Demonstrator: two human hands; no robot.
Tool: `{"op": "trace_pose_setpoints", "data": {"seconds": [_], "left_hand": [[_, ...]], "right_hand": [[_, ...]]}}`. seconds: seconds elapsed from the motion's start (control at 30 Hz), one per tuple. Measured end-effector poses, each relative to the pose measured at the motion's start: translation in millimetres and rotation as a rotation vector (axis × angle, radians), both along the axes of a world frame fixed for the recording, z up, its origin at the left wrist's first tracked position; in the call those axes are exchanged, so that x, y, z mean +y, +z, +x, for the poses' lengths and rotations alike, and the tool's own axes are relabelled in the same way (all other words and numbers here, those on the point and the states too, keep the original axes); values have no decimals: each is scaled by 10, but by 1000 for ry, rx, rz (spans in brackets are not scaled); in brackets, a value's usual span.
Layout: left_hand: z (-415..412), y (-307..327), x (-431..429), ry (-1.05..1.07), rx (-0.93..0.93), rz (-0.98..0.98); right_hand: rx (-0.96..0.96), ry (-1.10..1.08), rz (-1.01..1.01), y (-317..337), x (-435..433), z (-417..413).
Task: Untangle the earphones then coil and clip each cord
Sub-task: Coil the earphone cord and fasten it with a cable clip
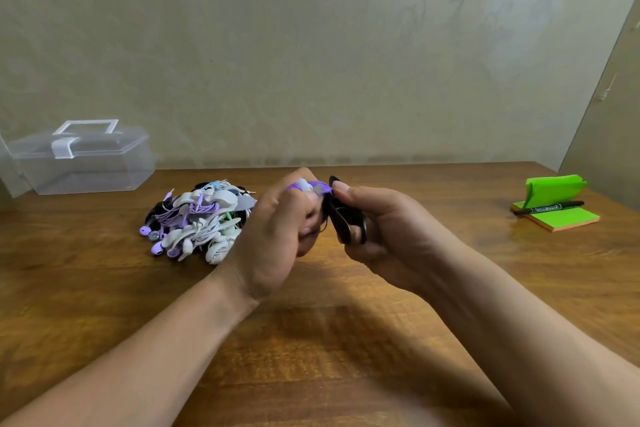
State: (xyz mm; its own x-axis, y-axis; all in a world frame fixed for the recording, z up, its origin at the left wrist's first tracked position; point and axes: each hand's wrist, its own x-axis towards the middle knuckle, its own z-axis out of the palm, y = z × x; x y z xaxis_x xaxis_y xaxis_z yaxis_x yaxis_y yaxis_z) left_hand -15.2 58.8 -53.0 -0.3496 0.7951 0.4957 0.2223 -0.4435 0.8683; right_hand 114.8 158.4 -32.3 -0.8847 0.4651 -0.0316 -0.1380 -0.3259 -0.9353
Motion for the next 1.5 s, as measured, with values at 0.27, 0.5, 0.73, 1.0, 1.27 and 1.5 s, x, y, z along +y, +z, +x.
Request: {"op": "trace_pose_setpoints", "data": {"seconds": [0.27, 0.5, 0.73, 1.0, 1.27, 1.5], "left_hand": [[34, -107, 122, -32, -402, -188], [-214, -76, 62, -131, -573, -349], [-102, 5, -12, -254, -522, -410], [-53, -7, -8, -202, -455, -432], [-98, 6, -33, -300, -571, -440], [-99, 94, -84, -329, -526, -465]], "right_hand": [[-77, -356, 574, -170, -23, -71], [-23, -82, 1061, -236, 94, 69], [77, -330, 1011, -235, 172, 10], [80, -334, 734, -222, -44, -52], [57, -350, 712, -208, -24, -60], [50, -231, 619, -140, 2, -13]]}}
